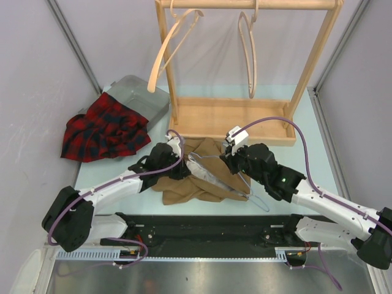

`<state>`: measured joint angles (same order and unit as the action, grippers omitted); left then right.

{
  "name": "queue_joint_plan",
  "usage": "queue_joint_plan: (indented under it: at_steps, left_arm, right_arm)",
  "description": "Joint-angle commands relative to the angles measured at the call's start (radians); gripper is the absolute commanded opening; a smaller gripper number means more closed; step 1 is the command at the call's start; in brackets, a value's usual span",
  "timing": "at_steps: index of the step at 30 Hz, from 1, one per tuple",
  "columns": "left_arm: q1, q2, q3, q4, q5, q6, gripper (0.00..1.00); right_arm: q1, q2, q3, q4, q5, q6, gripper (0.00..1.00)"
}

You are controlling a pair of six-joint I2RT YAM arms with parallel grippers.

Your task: Place the skirt on the hanger

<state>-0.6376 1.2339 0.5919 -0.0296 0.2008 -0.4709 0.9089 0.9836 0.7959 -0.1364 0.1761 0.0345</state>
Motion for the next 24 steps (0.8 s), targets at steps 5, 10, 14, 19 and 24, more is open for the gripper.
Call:
queue_joint_plan:
  at_steps: [5, 10, 14, 19, 24]
  left_arm:
    - [-0.004, -0.027, -0.015, -0.066, -0.188, 0.006, 0.04]
    - [-0.004, -0.039, -0.007, 0.011, -0.224, 0.015, 0.20]
    - [-0.004, -0.047, -0.007, 0.085, -0.210, 0.044, 0.24]
    - [-0.007, -0.070, -0.024, 0.152, -0.172, 0.046, 0.29]
    - [-0.005, -0.031, -0.015, 0.180, -0.153, 0.005, 0.38]
  right_arm:
    - [0.005, 0.000, 0.005, 0.046, 0.026, 0.010, 0.00]
    - [0.008, -0.010, 0.003, 0.031, 0.033, 0.015, 0.00]
    - [0.018, -0.014, 0.003, 0.026, 0.043, 0.019, 0.00]
    - [0.038, -0.016, 0.000, 0.027, 0.074, 0.021, 0.00]
    - [0.051, -0.017, 0.000, 0.031, 0.088, 0.021, 0.00]
